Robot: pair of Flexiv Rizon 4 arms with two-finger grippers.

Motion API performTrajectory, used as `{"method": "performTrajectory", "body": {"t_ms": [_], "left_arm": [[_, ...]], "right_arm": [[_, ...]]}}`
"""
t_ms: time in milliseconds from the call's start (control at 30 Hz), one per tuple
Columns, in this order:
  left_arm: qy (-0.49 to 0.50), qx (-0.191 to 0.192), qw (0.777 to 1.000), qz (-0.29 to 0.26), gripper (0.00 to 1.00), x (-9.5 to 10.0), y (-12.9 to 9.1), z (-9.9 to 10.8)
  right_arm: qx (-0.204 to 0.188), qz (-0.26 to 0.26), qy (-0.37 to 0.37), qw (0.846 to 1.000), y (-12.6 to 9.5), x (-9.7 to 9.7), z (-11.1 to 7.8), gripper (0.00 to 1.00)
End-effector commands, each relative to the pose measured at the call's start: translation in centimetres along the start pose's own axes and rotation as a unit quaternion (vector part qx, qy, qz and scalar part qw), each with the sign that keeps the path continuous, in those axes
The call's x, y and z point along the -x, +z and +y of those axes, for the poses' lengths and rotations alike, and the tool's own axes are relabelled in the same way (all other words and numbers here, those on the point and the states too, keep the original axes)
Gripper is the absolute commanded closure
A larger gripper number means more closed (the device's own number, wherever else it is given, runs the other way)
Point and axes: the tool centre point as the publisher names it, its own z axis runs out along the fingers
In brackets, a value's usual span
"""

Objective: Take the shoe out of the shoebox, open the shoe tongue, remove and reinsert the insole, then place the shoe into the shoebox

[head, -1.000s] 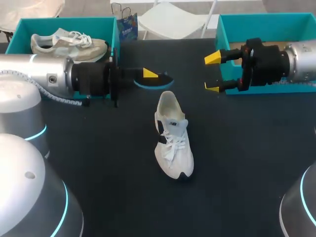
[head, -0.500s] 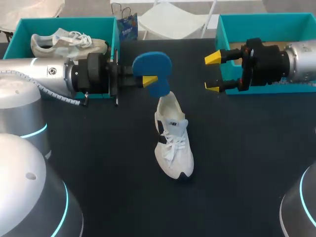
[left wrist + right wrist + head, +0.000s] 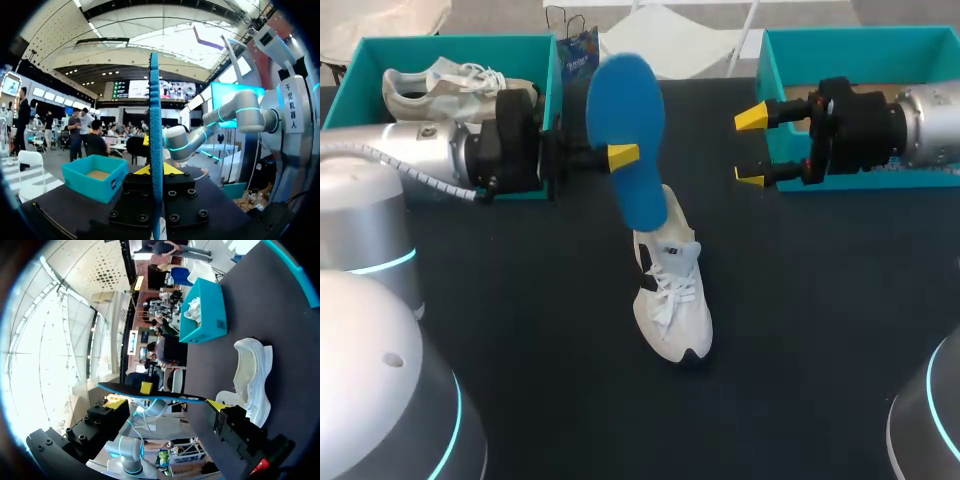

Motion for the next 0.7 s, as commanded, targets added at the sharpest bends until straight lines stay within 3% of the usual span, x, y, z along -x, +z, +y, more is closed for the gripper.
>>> {"method": "performTrajectory", "body": {"t_ms": [33, 100, 133, 333, 500, 567, 600, 633, 700], "left_arm": [[-0.578, 0.033, 0.814, -0.037, 1.00, -0.1, -0.2, -0.4], [-0.622, 0.036, 0.781, -0.025, 1.00, -0.1, -0.2, -0.3], [-0.659, 0.035, 0.751, -0.027, 1.00, 0.0, -0.2, -0.2], [-0.742, 0.030, 0.670, -0.009, 1.00, 0.0, -0.1, 0.7], [-0.774, 0.028, 0.632, 0.007, 1.00, -0.1, 0.1, 2.7], [-0.777, 0.026, 0.629, 0.017, 1.00, 0.0, 0.1, 3.2], [-0.790, 0.015, 0.612, 0.024, 1.00, 0.2, 0.3, 4.3], [-0.788, 0.013, 0.615, 0.030, 1.00, 0.3, 0.3, 4.9], [-0.804, 0.006, 0.594, 0.033, 1.00, 0.6, 0.5, 6.2]], "right_arm": [[0.000, 0.000, 0.001, 1.000, 0.2, 0.0, 0.1, 0.00], [0.000, 0.000, 0.001, 1.000, 0.2, 0.0, 0.1, 0.00], [0.000, 0.000, 0.001, 1.000, 0.2, 0.0, 0.1, 0.00], [0.000, 0.000, 0.001, 1.000, 0.2, 0.0, 0.1, 0.00], [0.000, 0.000, 0.001, 1.000, 0.2, 0.0, 0.1, 0.00], [0.000, 0.000, 0.001, 1.000, 0.2, 0.0, 0.1, 0.00], [0.000, 0.000, 0.001, 1.000, 0.2, 0.0, 0.1, 0.00], [0.000, 0.000, 0.001, 1.000, 0.2, 0.0, 0.1, 0.00], [0.000, 0.000, 0.001, 1.000, 0.2, 0.0, 0.1, 0.00]]}}
